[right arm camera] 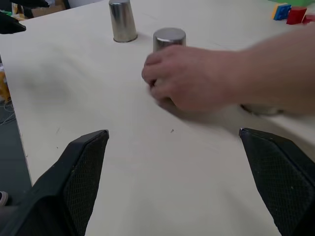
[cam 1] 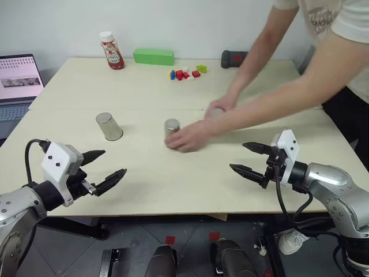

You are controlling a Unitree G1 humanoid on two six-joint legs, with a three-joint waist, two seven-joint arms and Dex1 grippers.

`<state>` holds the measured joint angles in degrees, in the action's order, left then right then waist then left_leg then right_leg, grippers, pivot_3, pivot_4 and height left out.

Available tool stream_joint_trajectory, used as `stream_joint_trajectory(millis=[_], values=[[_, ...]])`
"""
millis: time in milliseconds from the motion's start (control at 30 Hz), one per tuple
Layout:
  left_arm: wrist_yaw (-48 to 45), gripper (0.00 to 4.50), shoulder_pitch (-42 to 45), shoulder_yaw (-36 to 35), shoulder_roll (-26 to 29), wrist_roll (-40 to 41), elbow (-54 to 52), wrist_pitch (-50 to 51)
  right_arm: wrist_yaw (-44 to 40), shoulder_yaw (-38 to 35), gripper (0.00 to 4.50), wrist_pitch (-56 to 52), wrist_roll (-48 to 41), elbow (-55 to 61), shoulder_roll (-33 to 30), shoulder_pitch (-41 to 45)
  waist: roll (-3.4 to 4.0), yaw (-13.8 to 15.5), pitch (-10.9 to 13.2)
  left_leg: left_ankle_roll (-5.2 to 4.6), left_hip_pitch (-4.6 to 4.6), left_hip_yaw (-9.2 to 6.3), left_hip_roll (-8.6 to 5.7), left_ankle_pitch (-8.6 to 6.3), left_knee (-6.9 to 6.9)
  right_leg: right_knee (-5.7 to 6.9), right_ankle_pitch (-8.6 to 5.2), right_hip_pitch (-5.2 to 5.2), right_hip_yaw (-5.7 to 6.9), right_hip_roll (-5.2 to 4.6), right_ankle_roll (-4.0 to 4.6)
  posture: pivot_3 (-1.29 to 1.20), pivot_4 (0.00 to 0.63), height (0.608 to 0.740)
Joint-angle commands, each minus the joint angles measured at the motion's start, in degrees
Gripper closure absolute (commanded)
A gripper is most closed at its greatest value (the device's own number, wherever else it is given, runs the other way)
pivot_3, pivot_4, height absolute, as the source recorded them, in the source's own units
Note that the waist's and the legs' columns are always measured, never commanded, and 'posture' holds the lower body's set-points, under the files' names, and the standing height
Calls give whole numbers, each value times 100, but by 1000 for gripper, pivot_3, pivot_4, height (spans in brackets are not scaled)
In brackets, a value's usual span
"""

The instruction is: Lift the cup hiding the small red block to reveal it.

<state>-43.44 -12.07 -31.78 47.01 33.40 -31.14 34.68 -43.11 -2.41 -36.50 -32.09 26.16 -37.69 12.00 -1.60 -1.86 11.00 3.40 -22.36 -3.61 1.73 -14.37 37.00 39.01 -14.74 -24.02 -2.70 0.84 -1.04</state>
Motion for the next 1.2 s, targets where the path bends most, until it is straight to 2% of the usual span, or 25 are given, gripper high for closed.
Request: stream_joint_trajectory(millis=[33, 400, 600, 867, 1200], values=[[-38, 65, 71, -15, 55, 12, -79, -79, 43, -19, 0, 35, -43, 193, 43, 53, 0, 0, 0, 0, 0, 0, 0, 0, 0, 0, 0, 0, 0, 0, 0, 0, 150, 740], [-55, 65, 235, 145, 84, 171, -206, 13, 603, -49, 0, -171, -78, 26, 504, 330, 0, -1, 0, 0, 0, 0, 0, 0, 0, 1, 0, 0, 0, 0, 0, 0, 150, 740], [-155, 65, 354, 275, 172, 375, -353, 165, 1118, 146, 0, -198, 303, -324, 778, 730, 0, -2, 0, 0, -1, 0, 0, 0, 1, 1, 0, -1, 0, 0, 0, 0, 150, 740], [-257, 65, 500, 419, 362, 605, -571, 364, 2042, 295, 0, -477, 949, -1151, 1295, 1430, 1, -9, 0, 0, -1, 1, 0, 0, -1, 1, 0, -2, -2, 0, 0, 0, 150, 740], [-279, 65, 561, 528, 381, 586, -616, 357, 2183, 302, 0, -120, 1311, -2381, 1759, 1939, 2, -16, 1, 0, -2, 1, 0, 0, -2, 1, 0, -4, -1, 0, 1, 0, 150, 740]])
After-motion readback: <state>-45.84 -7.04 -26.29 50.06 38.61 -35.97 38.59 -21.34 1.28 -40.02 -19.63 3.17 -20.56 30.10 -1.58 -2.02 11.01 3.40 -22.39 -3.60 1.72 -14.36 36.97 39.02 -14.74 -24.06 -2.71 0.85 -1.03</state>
